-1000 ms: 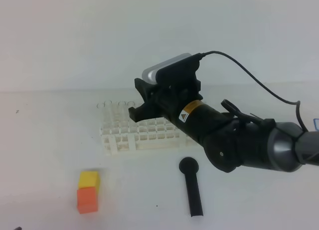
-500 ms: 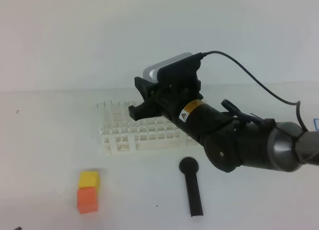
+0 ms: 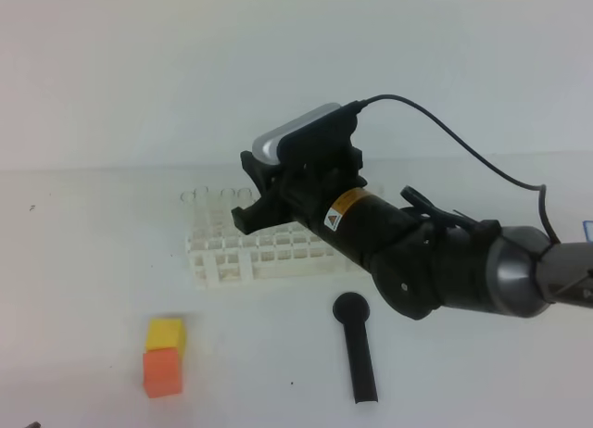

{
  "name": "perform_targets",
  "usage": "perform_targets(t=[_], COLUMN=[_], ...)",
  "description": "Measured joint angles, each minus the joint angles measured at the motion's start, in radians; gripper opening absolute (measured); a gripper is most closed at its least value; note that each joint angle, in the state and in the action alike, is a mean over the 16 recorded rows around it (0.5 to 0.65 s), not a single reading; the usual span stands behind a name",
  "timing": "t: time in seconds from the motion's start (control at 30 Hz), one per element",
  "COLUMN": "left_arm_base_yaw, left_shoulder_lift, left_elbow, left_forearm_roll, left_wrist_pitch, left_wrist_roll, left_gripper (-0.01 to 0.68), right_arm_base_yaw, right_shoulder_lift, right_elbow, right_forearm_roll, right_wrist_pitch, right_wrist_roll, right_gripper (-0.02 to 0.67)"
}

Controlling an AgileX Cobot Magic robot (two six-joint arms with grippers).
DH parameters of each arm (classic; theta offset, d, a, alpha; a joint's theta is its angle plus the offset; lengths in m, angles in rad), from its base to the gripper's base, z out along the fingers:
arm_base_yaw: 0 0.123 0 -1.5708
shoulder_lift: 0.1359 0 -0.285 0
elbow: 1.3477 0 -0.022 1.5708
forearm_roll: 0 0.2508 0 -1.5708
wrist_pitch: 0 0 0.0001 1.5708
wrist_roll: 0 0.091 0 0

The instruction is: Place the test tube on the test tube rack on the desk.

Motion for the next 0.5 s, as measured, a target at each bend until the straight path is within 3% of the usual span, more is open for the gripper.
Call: perform_targets(t=[0.5], left_arm_base_yaw=[0.0], left_shoulder_lift=[0.0], left_elbow=[0.0], left_forearm_roll=[0.0], left_wrist_pitch=[0.0], left_wrist_roll=[0.0], left_gripper=[-0.001], right_arm_base_yaw=[0.002], right_shoulder_lift=[0.0], right_elbow=[-0.005], right_forearm_roll=[-0.009], right_wrist_pitch=[0.021], right_wrist_roll=[-0.055], right_gripper=[0.2])
